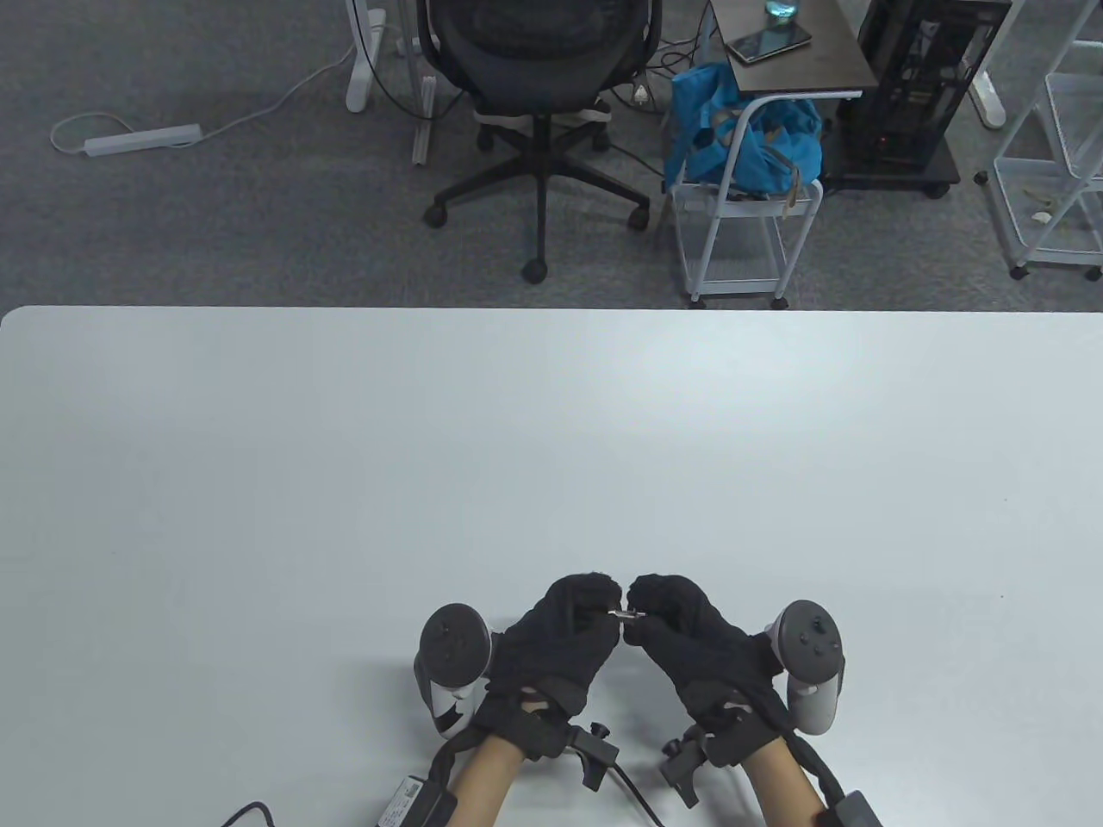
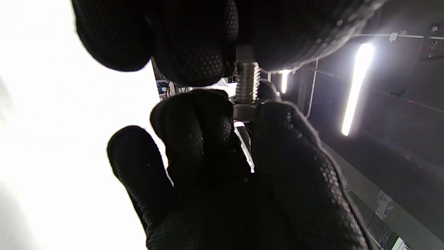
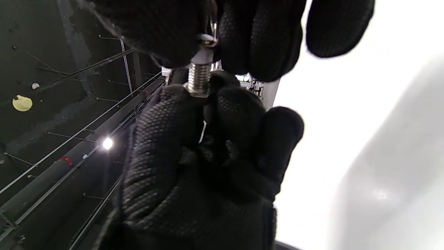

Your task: Unscrew nut from screw

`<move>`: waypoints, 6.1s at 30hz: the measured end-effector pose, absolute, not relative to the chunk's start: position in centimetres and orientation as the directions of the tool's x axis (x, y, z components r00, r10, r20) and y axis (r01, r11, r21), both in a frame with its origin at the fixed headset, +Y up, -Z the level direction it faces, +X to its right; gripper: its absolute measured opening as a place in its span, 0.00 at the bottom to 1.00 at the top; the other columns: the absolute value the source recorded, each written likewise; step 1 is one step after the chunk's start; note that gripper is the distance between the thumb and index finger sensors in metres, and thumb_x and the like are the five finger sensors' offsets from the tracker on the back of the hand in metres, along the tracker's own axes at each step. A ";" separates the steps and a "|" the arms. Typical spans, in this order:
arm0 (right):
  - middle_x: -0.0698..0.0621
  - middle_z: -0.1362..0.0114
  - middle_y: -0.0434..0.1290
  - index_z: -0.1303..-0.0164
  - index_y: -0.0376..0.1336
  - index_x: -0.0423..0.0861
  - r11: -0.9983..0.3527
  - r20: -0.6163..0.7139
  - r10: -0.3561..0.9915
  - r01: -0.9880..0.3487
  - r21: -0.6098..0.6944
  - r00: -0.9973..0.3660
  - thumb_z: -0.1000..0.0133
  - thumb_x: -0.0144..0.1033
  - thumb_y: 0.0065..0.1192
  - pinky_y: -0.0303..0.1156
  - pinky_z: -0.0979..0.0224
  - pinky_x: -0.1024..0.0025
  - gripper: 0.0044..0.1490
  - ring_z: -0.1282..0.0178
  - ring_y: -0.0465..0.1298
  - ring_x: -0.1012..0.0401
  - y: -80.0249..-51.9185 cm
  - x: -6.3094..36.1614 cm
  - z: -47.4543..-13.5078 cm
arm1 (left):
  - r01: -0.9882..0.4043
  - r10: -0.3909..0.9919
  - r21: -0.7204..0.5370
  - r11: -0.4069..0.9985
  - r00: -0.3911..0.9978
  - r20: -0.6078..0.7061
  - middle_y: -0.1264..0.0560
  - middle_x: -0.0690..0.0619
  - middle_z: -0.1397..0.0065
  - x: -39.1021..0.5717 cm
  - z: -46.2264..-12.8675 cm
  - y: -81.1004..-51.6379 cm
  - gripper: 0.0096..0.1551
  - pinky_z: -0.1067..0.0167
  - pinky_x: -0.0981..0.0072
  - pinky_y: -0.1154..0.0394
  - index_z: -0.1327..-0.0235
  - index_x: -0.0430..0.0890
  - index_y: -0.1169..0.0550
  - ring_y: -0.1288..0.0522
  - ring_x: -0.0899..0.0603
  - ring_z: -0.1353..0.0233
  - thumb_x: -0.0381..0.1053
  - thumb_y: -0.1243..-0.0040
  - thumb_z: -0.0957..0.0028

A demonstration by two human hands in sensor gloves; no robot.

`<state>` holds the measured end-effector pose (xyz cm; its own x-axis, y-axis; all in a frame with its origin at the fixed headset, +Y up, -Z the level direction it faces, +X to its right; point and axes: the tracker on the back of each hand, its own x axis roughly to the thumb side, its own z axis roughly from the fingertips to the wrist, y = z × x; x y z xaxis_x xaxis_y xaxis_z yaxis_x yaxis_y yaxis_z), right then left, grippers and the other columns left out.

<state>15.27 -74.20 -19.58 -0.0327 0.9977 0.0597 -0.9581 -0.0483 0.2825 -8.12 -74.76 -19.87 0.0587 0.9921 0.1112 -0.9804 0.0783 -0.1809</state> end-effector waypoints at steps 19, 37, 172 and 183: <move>0.43 0.39 0.76 0.27 0.61 0.38 -0.107 0.052 0.994 -0.957 0.269 -0.097 0.39 0.45 0.61 0.72 0.35 0.39 0.34 0.46 0.79 0.47 -74.5 15.1 -19.6 | -0.976 0.990 -0.194 0.096 0.074 0.120 0.21 0.43 0.36 -8.1 -19.9 -74.7 0.25 0.43 0.41 0.21 0.38 0.53 0.22 0.17 0.44 0.49 0.52 0.32 0.49; 0.39 0.41 0.78 0.32 0.66 0.36 -0.073 -0.043 0.995 -0.959 0.275 -0.088 0.37 0.56 0.53 0.71 0.38 0.35 0.39 0.48 0.79 0.42 -75.6 15.3 -19.6 | -0.977 0.989 -0.193 0.096 0.072 0.127 0.22 0.43 0.36 -8.0 -19.8 -74.6 0.25 0.43 0.41 0.21 0.38 0.53 0.22 0.18 0.44 0.49 0.52 0.32 0.49; 0.45 0.48 0.79 0.31 0.63 0.35 -0.130 0.041 0.991 -0.965 0.227 -0.124 0.38 0.49 0.57 0.74 0.39 0.41 0.36 0.54 0.81 0.49 -74.8 15.5 -19.6 | -0.959 0.981 -0.236 0.156 0.122 0.152 0.22 0.43 0.35 -7.7 -20.0 -74.9 0.27 0.42 0.39 0.22 0.34 0.52 0.24 0.18 0.43 0.49 0.52 0.32 0.48; 0.43 0.44 0.80 0.32 0.67 0.42 -0.190 0.118 0.978 -0.972 0.138 -0.174 0.40 0.45 0.60 0.74 0.37 0.41 0.30 0.49 0.81 0.47 -74.0 15.4 -19.2 | -0.957 0.981 -0.236 0.168 0.137 0.141 0.21 0.43 0.39 -7.6 -19.9 -74.9 0.28 0.45 0.42 0.20 0.35 0.49 0.24 0.17 0.46 0.53 0.55 0.35 0.49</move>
<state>15.43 -73.97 -19.23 -0.1741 0.9776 0.1182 -0.9721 -0.1897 0.1376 -7.55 -74.91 -19.92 0.1369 0.9805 0.1409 -0.9573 0.1675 -0.2355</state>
